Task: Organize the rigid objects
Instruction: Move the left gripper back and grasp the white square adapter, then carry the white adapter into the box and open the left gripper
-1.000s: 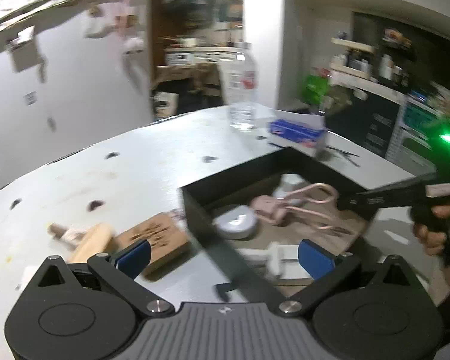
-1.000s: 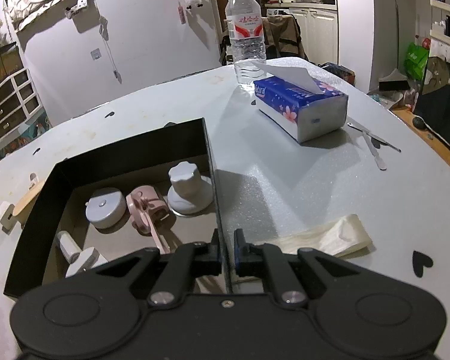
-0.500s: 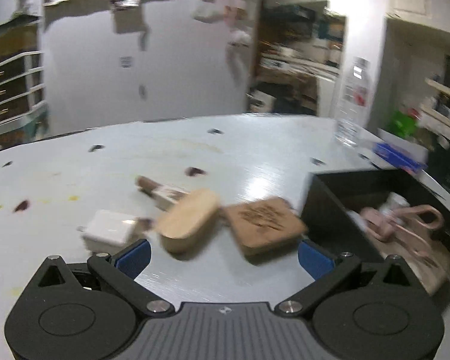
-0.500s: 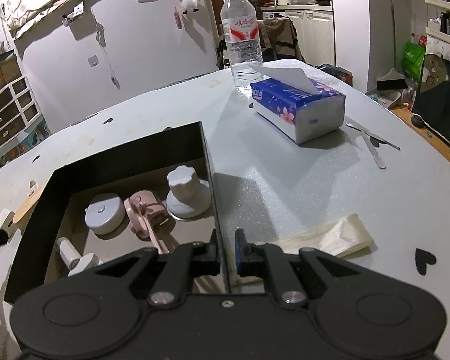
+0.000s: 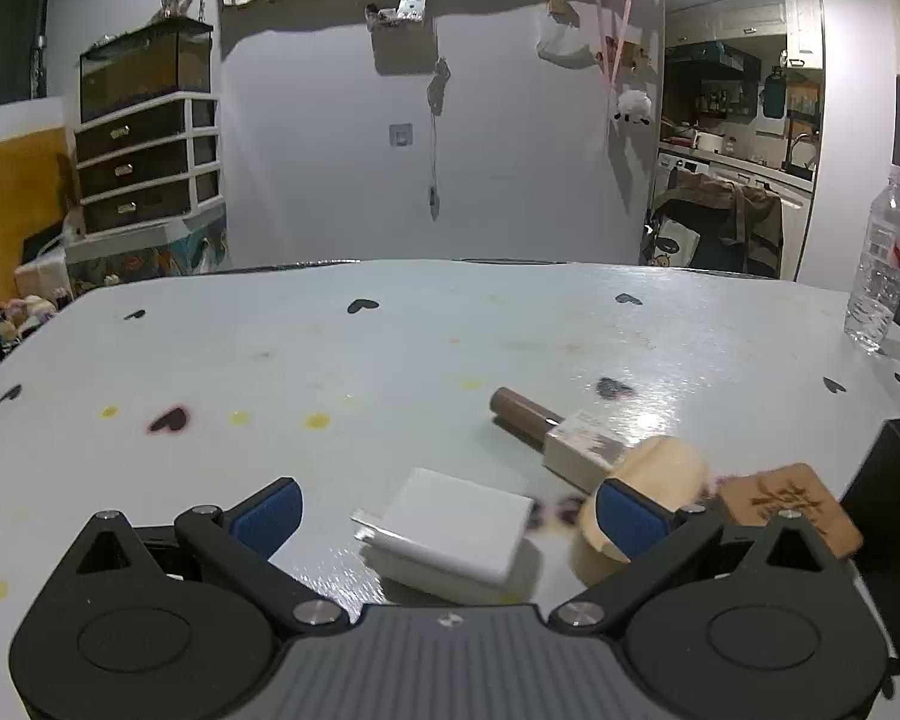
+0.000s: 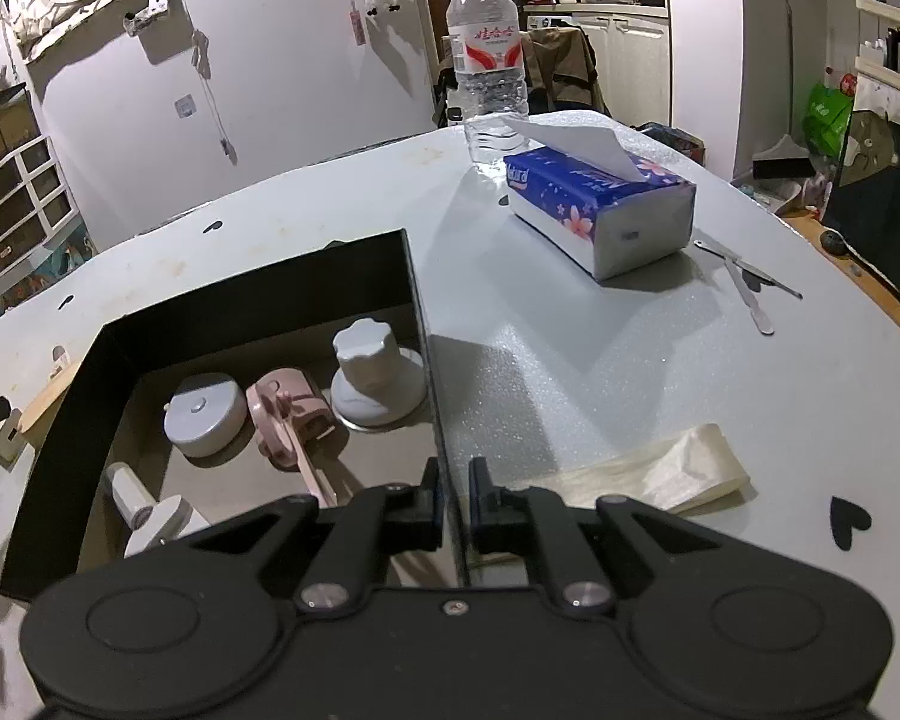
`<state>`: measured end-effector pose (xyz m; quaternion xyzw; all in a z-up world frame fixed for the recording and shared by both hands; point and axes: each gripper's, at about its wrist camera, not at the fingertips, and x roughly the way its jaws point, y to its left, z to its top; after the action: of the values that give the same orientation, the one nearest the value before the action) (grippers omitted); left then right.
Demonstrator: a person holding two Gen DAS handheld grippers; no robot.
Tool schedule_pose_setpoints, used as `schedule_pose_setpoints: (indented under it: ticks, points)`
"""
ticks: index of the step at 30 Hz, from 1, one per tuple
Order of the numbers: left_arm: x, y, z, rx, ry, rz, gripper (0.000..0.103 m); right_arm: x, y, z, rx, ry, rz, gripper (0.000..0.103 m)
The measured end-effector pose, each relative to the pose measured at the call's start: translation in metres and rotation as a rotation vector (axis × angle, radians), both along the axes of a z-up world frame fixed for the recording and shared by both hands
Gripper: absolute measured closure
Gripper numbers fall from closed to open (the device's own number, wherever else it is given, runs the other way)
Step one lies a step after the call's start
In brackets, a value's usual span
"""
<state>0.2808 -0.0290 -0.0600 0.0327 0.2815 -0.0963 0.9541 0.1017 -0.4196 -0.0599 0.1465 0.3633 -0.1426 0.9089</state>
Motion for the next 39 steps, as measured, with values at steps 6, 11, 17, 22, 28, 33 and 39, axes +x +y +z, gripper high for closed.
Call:
schedule_pose_setpoints:
  ticks: [6, 11, 17, 22, 28, 33, 39]
  points:
    - [0.023, 0.006, -0.019, 0.039, 0.046, -0.033, 0.008, 0.0, 0.001, 0.0, -0.003, 0.003, 0.0, 0.095]
    - [0.026, 0.009, -0.022, 0.005, 0.07, -0.06, 0.022, 0.001, 0.0, 0.0, -0.003, 0.004, -0.002, 0.095]
    - [0.023, 0.008, -0.022, -0.009, 0.062, -0.084, 0.034, 0.001, 0.0, 0.0, -0.003, 0.005, -0.005, 0.095]
    - [0.021, 0.006, -0.021, -0.006, 0.062, -0.076, 0.034, 0.001, 0.0, -0.001, -0.002, 0.007, -0.005, 0.095]
    - [0.004, 0.01, -0.019, -0.059, 0.064, -0.019, 0.035, 0.001, 0.0, -0.001, 0.0, 0.005, -0.005, 0.095]
    - [-0.023, 0.014, -0.017, -0.113, 0.078, 0.007, 0.035, 0.001, 0.0, -0.002, -0.002, 0.006, -0.003, 0.095]
    - [-0.048, 0.016, -0.005, -0.183, 0.081, 0.019, 0.035, 0.0, 0.0, -0.002, 0.0, 0.005, -0.002, 0.096]
